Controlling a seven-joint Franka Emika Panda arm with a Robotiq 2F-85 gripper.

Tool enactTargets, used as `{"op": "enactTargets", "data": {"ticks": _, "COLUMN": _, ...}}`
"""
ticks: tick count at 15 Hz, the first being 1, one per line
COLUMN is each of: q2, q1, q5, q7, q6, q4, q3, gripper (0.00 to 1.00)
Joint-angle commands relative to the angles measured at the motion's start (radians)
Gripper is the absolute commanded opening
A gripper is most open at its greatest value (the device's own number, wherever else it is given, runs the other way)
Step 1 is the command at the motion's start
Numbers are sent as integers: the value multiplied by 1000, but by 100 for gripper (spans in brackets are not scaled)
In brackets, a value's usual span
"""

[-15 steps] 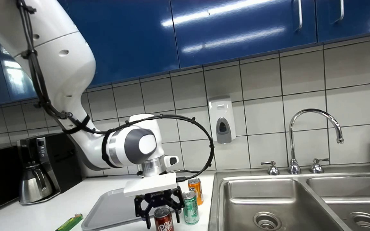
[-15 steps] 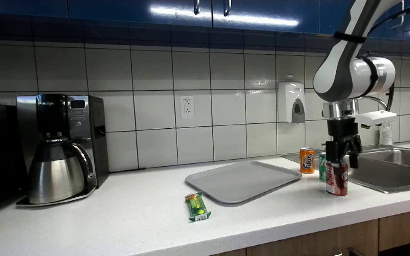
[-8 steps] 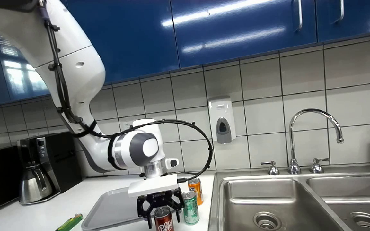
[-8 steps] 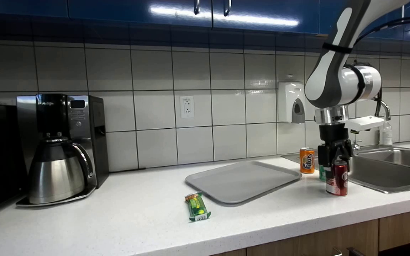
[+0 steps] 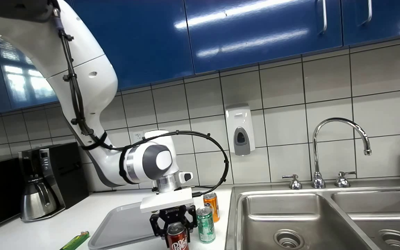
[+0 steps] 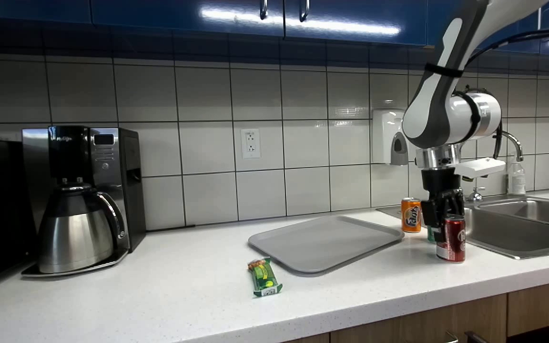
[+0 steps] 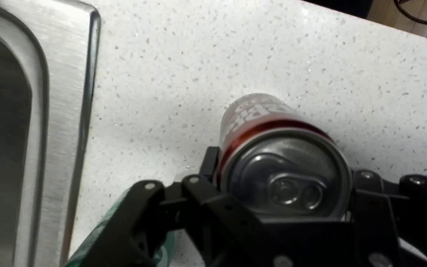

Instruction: Put the cans on the tray

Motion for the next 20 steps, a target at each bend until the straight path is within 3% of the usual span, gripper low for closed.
{"op": "enactTargets", "data": {"ticks": 1, "q2": 11, "q1": -22, "q5": 19, "q7": -32, "q6": 2, "q4": 18, "q3": 19, "gripper": 40}}
{"op": "enactTargets", "data": {"ticks": 13, "q2": -99, "q1": -19, "q5": 43, "q7": -53, "q6": 2, "q4": -14, "q3": 18, "gripper": 40}}
{"op": "enactTargets", "data": {"ticks": 20, "q2": -120, "q1": 5, "q5": 78, "q7": -79, "q6": -23, "q4": 26, "q3": 30, "gripper": 40}}
